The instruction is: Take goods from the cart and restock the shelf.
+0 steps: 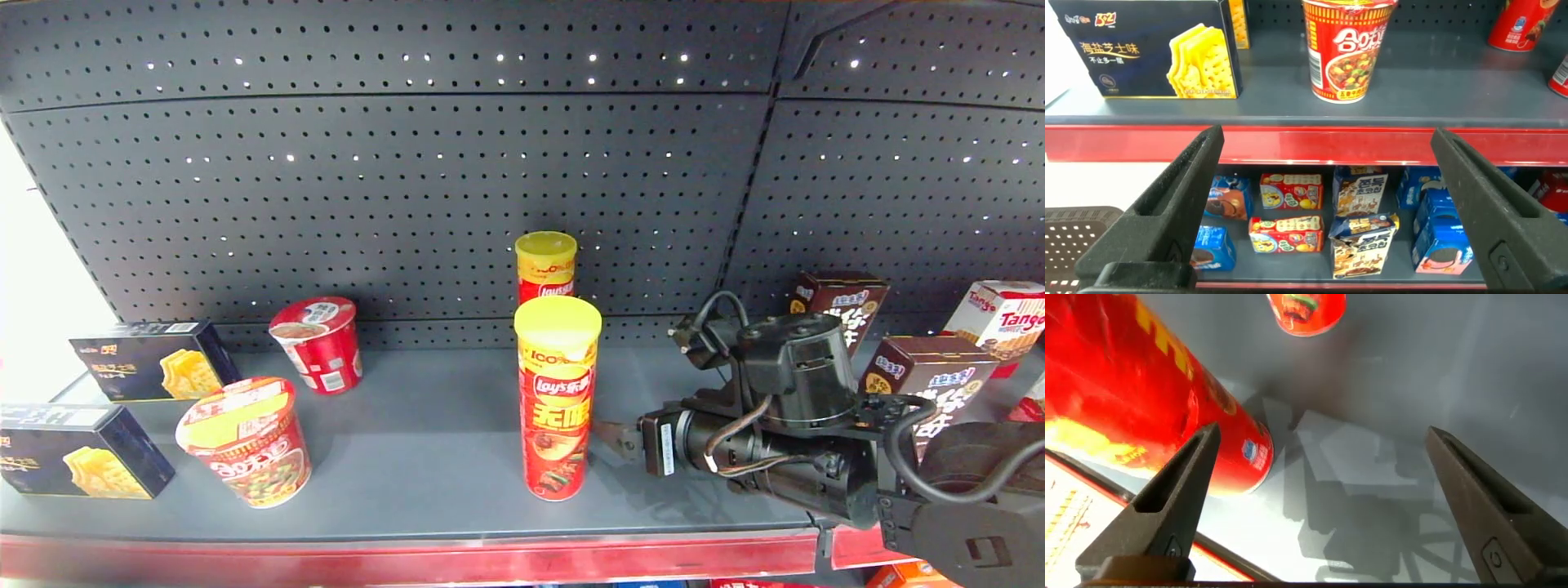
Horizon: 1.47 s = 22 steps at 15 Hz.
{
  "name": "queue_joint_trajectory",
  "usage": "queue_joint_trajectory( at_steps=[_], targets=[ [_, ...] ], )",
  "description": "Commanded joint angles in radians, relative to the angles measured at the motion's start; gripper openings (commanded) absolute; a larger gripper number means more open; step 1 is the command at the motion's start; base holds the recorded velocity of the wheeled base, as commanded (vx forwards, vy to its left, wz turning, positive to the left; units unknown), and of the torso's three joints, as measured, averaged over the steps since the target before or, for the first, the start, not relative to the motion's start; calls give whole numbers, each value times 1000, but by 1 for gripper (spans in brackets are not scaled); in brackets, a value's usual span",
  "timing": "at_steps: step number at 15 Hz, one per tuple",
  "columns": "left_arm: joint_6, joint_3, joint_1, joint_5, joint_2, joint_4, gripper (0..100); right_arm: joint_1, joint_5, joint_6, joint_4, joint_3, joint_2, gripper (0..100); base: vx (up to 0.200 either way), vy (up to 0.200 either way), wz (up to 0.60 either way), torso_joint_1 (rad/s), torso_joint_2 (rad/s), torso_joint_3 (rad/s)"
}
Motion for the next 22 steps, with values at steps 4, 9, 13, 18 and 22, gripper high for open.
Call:
queue_joint_trajectory(
  at_steps=[4, 9, 13, 18, 22],
  targets=[
    [0, 0, 0, 1, 1, 0, 100, -32, -2, -15, -44, 55, -8, 100, 0, 0, 0, 0, 0, 0],
    [0, 0, 0, 1, 1, 0, 100, -130, 1, -104, -65, 64, -4, 100, 0, 0, 0, 0, 0, 0],
    [0, 0, 0, 1, 1, 0, 100, -139, 15, -106, -68, 50, -4, 100, 0, 0, 0, 0, 0, 0],
    [0, 0, 0, -1, 1, 0, 100, -92, 12, -110, -62, 70, -146, 100, 0, 0, 0, 0, 0, 0],
    [0, 0, 0, -1, 1, 0, 100, -83, 23, -126, -53, 203, -456, 100, 0, 0, 0, 0, 0, 0]
  ],
)
